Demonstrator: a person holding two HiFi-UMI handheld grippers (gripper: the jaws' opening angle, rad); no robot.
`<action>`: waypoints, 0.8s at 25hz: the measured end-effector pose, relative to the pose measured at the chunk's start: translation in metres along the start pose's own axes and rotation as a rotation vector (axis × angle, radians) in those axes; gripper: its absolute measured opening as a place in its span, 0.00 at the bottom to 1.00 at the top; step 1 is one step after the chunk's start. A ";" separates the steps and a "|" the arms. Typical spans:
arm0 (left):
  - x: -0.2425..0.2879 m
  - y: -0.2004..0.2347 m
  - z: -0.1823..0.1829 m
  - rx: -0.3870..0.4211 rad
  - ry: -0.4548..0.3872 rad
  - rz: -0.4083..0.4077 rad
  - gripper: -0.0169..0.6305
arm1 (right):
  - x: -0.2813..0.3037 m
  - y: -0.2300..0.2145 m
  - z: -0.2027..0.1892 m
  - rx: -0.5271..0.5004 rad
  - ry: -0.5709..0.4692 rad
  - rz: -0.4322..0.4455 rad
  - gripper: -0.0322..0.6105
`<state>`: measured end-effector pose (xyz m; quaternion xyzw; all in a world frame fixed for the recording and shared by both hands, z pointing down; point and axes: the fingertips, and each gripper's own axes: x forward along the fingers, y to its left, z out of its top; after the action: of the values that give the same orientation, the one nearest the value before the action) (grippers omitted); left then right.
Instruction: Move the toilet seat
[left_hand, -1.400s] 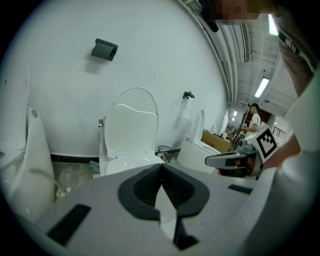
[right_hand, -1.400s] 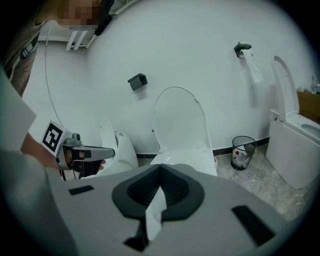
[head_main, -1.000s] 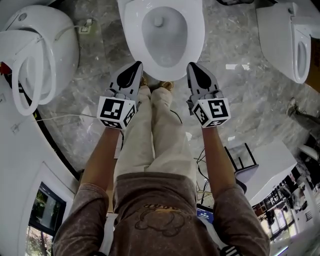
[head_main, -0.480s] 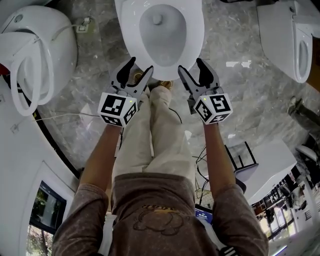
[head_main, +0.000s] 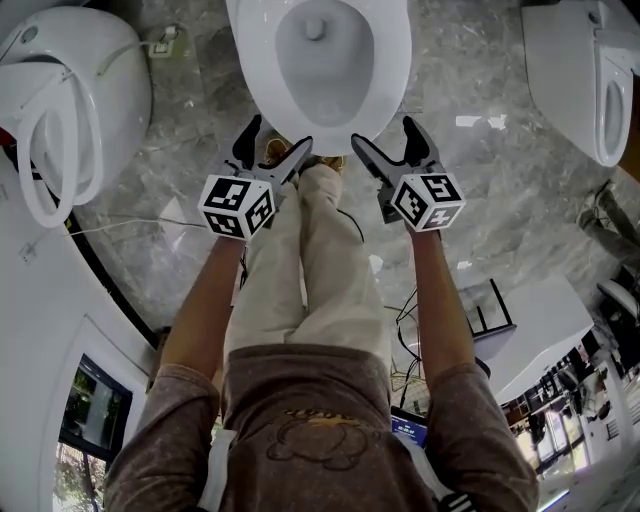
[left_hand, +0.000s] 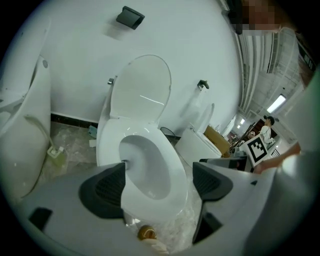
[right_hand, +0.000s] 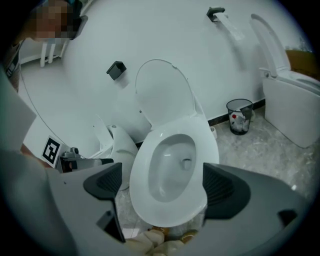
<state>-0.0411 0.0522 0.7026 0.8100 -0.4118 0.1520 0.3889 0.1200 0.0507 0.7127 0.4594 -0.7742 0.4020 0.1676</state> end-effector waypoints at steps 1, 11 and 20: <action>0.003 0.003 -0.006 -0.015 0.013 0.002 0.67 | 0.002 -0.004 -0.005 0.009 0.013 0.001 0.83; 0.028 0.027 -0.063 -0.154 0.133 0.027 0.70 | 0.021 -0.033 -0.063 0.100 0.143 0.007 0.84; 0.043 0.046 -0.107 -0.253 0.234 0.054 0.70 | 0.039 -0.042 -0.104 0.181 0.220 0.020 0.84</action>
<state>-0.0430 0.0934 0.8201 0.7199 -0.4010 0.2026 0.5290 0.1233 0.0983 0.8214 0.4180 -0.7163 0.5198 0.2051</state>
